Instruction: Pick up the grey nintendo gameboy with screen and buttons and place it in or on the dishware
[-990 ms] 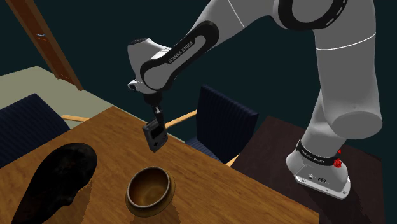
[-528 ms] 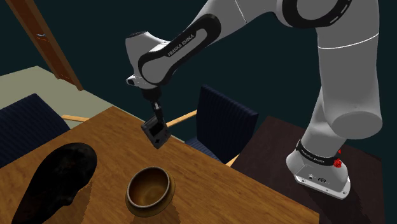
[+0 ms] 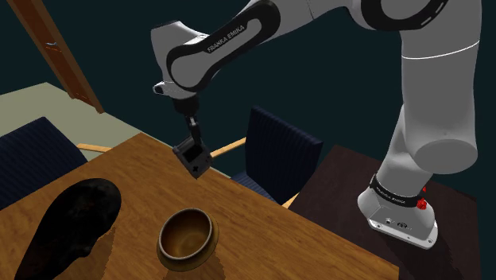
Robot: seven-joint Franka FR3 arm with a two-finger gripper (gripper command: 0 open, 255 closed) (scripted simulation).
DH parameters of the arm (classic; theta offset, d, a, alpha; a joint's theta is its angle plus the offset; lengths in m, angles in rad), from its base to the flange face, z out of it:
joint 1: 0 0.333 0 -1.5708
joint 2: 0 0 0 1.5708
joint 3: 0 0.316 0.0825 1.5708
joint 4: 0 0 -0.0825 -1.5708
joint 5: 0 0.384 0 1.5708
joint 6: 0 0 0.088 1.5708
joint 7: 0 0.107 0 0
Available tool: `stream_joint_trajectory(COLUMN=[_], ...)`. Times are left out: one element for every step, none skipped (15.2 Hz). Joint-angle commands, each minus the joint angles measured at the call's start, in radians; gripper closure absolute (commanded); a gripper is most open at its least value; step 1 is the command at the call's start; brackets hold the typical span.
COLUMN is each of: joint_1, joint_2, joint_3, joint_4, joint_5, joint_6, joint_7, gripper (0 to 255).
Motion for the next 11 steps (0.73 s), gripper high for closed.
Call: stream_joint_trajectory(joint_1=[-0.001, -0.001, -0.001, -0.001, -0.001, -0.002, -0.002, -0.002, -0.002, -0.002, -0.002], joint_2=[-0.014, -0.018, -0.023, -0.027, -0.03, -0.034, -0.038, -0.041, -0.044, -0.047, -0.049], joint_3=[0.002, 0.002, 0.003, 0.003, 0.004, 0.004, 0.004, 0.005, 0.005, 0.005, 0.006], joint_4=[0.012, 0.02, 0.028, 0.036, 0.044, 0.052, 0.061, 0.07, 0.079, 0.089, 0.099], joint_5=[0.004, 0.005, 0.006, 0.007, 0.008, 0.009, 0.01, 0.011, 0.012, 0.013, 0.014], joint_6=[-0.026, -0.037, -0.049, -0.061, -0.073, -0.085, -0.097, -0.109, -0.121, -0.134, -0.146], joint_7=[-0.002, -0.003, -0.004, -0.004, -0.005, -0.006, -0.007, -0.007, -0.008, -0.008, -0.009], gripper=[255, 255, 255, 255, 255, 255, 255, 255, 255, 255, 255])
